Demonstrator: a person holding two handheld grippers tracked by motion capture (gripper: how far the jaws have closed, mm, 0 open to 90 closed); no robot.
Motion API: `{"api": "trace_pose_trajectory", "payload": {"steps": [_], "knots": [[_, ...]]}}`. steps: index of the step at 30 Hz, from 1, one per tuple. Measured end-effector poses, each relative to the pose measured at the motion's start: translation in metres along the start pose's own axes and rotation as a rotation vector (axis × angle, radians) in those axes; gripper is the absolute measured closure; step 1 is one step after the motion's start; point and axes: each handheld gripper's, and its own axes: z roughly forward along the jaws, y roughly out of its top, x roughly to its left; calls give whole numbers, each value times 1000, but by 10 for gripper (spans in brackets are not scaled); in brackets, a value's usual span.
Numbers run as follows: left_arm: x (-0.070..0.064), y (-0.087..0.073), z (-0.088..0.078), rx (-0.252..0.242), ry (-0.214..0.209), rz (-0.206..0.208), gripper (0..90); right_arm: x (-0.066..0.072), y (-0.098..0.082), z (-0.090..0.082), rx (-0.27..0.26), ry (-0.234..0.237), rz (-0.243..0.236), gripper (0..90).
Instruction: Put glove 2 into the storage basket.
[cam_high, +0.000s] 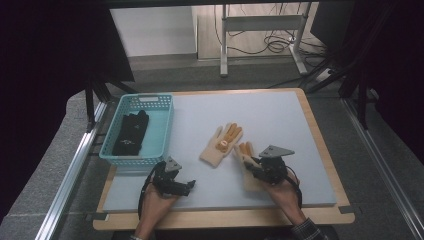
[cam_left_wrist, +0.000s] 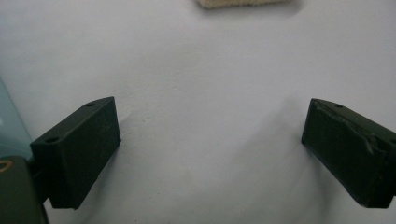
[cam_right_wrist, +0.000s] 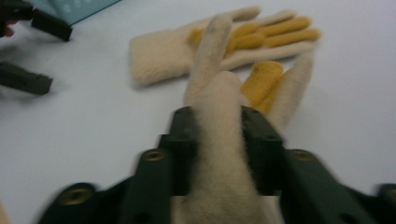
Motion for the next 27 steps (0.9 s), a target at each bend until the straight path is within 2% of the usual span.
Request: {"api": "trace_pose_trajectory", "payload": {"steps": [1, 3, 6, 8, 11, 16, 21, 24, 25, 26, 27], "knots": [[0, 0, 0, 0, 0, 0, 46, 3, -1, 1, 7, 11, -3, 495], [0, 0, 0, 0, 0, 1, 46, 5, 2, -2, -4, 9, -14, 431], [0, 0, 0, 0, 0, 0, 46, -3, 8, -12, -34, -10, -5, 404], [0, 0, 0, 1, 0, 1, 46, -14, 10, -18, -34, -38, 7, 454], [0, 0, 0, 0, 0, 0, 46, -28, 3, -18, 4, -30, 32, 589], [0, 0, 0, 0, 0, 0, 46, -41, -8, -8, 14, -47, 53, 610], [0, 0, 0, -1, 0, -1, 46, -56, 4, 15, 19, -48, 82, 622], [0, 0, 0, -1, 0, -1, 47, -61, 12, 37, 66, -41, 79, 646], [0, 0, 0, -2, 0, -1, 47, -62, 13, 44, 88, -42, 67, 679], [0, 0, 0, -2, 0, -1, 47, -61, 12, 52, 124, -57, 48, 748], [0, 0, 0, -2, 0, -1, 47, -62, 11, 53, 120, -50, 46, 814]]}}
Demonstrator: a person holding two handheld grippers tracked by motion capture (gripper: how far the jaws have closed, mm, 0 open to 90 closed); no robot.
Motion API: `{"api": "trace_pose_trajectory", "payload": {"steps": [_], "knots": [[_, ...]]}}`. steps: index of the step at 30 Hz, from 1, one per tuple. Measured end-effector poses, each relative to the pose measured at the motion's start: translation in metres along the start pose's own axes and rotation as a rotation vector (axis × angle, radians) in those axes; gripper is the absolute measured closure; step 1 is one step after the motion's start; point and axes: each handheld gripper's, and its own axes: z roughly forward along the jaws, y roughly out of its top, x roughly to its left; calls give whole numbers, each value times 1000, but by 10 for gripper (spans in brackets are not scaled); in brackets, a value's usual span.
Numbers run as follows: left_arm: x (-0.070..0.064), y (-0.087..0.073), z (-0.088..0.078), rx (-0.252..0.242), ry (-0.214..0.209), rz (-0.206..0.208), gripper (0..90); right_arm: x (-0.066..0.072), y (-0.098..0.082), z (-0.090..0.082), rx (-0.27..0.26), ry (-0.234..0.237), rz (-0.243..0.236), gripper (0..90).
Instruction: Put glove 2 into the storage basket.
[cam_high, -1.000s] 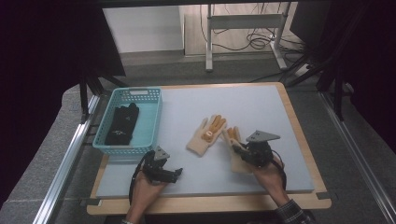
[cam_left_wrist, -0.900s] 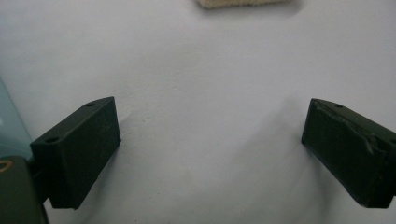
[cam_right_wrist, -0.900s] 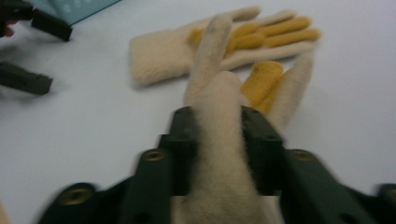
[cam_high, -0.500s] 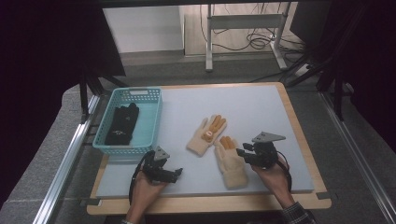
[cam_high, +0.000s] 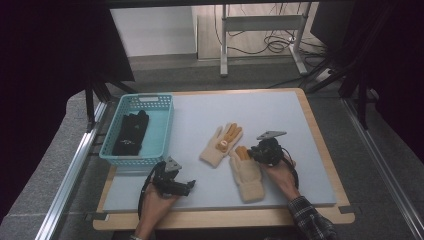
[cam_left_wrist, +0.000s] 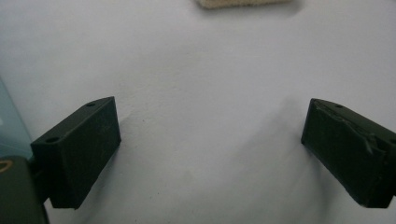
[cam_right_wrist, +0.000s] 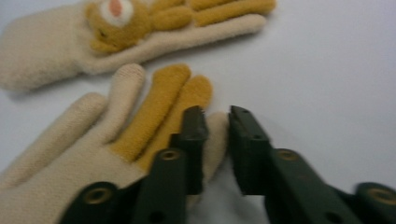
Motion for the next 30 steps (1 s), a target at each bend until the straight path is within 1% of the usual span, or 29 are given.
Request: {"api": "trace_pose_trajectory", "payload": {"steps": [1, 2, 4, 5, 8, 9, 10, 13, 14, 15, 17, 18, 20, 22, 27, 29, 30], "knots": [[0, 0, 0, 0, 0, 0, 47, 0, -1, -1, -13, 10, 15, 846], [0, 0, 0, 0, 0, 0, 47, 1, -2, -3, -6, 2, 22, 858], [0, 0, 0, 1, 0, 0, 47, 4, -5, -11, -5, -29, -1, 862], [0, 0, 0, 1, 0, 1, 47, 6, -8, -16, -5, -41, -3, 862], [0, 0, 0, 2, 0, 1, 47, 6, -16, -30, -23, -46, 11, 844], [0, 0, 0, 2, 0, 1, 47, 6, -18, -33, -31, -45, 17, 804], [0, 0, 0, 2, 0, 1, 48, 4, -20, -36, -38, -46, 15, 735], [0, 0, 0, 1, 0, 0, 48, 1, -15, -37, -61, -48, 14, 652], [0, 0, 0, 1, 0, 0, 48, 1, -11, -36, -69, -40, 17, 631], [0, 0, 0, 1, 0, 0, 48, 3, -5, -34, -78, -18, 12, 593], [0, 0, 0, 1, 0, 1, 48, 6, 2, -30, -77, -1, 3, 555], [0, 0, 0, 2, 0, 1, 48, 9, 7, -25, -73, 16, -7, 535], [0, 0, 0, 2, 1, 2, 48, 14, 14, -19, -71, 39, -5, 517], [1, 0, 0, 7, 0, 7, 48, 19, 22, -10, -67, 59, -12, 496], [1, 0, 0, 6, 0, 7, 48, 31, 39, 9, -56, 86, -19, 452], [0, 0, 0, 6, 1, 8, 48, 35, 46, 19, -37, 112, -33, 430], [1, 0, 0, 6, 0, 7, 48, 37, 48, 22, -32, 115, -33, 422]]}}
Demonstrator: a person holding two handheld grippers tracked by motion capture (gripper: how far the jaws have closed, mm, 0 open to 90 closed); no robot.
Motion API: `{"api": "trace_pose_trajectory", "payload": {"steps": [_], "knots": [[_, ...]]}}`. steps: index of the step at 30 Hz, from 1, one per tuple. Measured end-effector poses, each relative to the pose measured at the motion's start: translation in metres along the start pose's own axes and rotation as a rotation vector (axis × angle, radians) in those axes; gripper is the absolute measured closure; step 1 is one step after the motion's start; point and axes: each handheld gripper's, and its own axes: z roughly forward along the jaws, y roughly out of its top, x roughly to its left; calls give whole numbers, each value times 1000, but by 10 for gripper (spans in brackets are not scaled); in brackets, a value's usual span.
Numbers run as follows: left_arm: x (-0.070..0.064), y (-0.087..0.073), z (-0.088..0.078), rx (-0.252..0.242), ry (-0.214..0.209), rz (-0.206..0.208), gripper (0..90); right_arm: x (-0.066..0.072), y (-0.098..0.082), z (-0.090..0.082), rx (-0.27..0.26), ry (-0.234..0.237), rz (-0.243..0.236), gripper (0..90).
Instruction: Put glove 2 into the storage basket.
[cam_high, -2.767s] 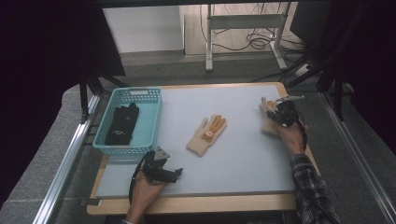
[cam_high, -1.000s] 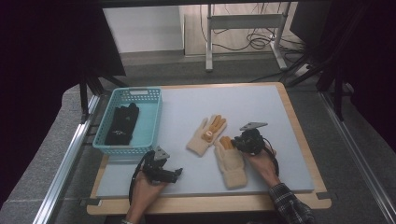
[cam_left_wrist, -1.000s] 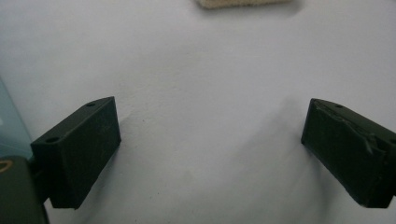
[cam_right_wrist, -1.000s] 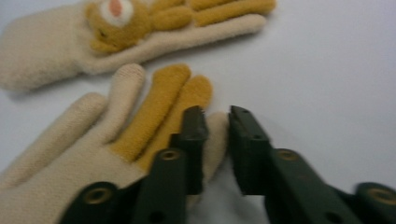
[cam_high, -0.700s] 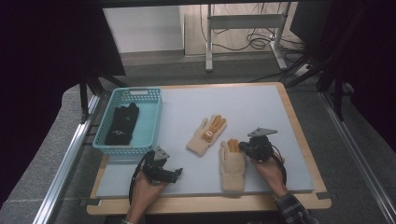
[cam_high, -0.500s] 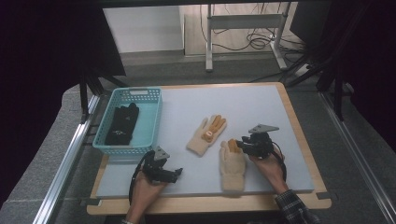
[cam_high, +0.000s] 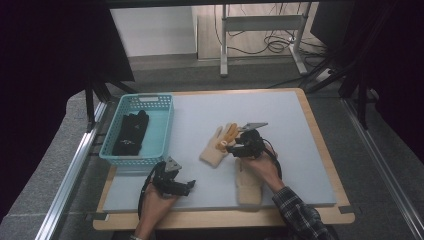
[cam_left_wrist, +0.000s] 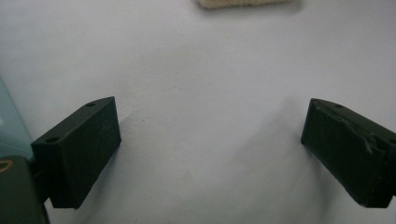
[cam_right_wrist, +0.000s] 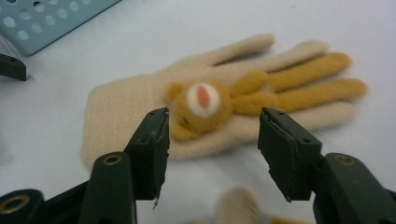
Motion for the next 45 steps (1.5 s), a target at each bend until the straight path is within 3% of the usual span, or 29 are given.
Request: {"api": "trace_pose_trajectory", "payload": {"steps": [4, 10, 13, 16, 19, 27, 38, 45], "knots": [[0, 0, 0, 0, 0, 0, 48, 5, 7, 14, 20, 6, -1, 397], [0, 0, 0, 1, 1, 2, 48, 12, 15, 38, 83, -49, -22, 356], [0, 0, 0, 1, 0, 2, 48, 17, 18, 46, 108, -76, -63, 358], [0, 0, 0, 3, 1, 4, 48, 22, 21, 47, 130, -110, -84, 516], [0, 0, 0, 2, 0, 4, 48, 22, 22, 44, 132, -112, -98, 574], [0, 0, 0, -1, 0, 1, 48, 21, 31, 20, 74, -55, -108, 578], [0, 0, 0, -4, 0, -1, 48, 32, 42, -31, 42, 1, -222, 576], [0, 0, 0, -6, 1, -3, 48, 27, 33, -68, 37, 68, -287, 576]]}}
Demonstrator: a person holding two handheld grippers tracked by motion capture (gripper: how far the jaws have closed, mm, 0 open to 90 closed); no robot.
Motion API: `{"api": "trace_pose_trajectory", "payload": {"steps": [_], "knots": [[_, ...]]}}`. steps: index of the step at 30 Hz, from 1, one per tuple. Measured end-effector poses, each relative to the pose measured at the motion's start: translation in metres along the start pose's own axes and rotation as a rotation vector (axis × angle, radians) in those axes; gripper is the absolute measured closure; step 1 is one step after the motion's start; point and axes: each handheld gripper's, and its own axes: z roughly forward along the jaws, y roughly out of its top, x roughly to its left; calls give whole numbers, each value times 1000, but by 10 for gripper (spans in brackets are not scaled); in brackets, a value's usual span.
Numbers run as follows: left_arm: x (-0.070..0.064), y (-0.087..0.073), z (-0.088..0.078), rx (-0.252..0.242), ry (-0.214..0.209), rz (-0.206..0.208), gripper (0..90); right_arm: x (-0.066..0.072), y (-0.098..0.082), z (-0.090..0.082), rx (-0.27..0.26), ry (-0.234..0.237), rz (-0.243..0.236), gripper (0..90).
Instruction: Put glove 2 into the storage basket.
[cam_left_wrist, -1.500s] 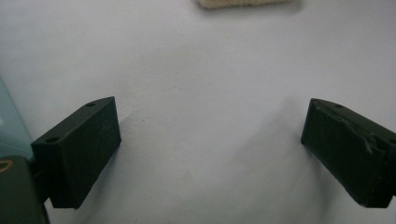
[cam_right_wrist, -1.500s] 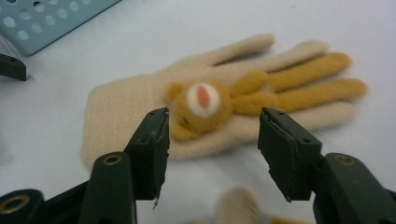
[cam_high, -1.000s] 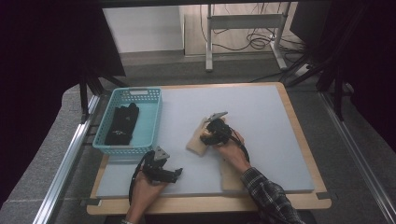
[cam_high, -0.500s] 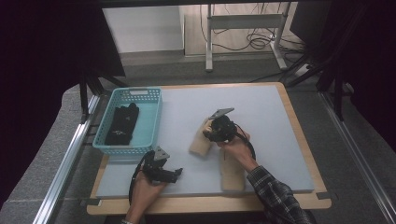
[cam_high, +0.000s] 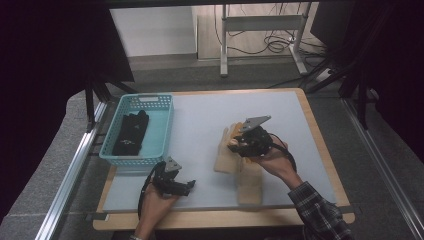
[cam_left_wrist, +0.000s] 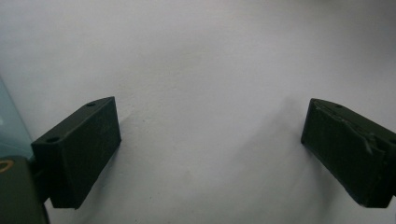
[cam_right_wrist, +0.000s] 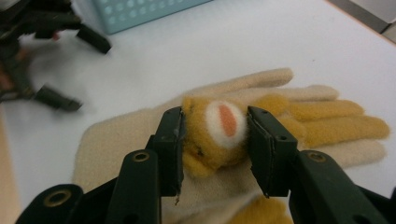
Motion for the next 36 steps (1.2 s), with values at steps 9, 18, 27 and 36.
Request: {"api": "trace_pose_trajectory", "payload": {"steps": [9, 18, 27, 36], "knots": [[0, 0, 0, -1, 0, 0, 49, 2, -34, -42, -6, 84, -43, 576], [0, 0, 0, -3, 0, -6, 48, 12, -67, -48, 7, 152, -89, 576], [0, 0, 0, -1, 0, -2, 49, 9, -83, -27, 48, 153, -66, 452], [0, 0, 0, -6, 0, -6, 49, -9, -94, -54, -6, 41, 51, 511]]}}
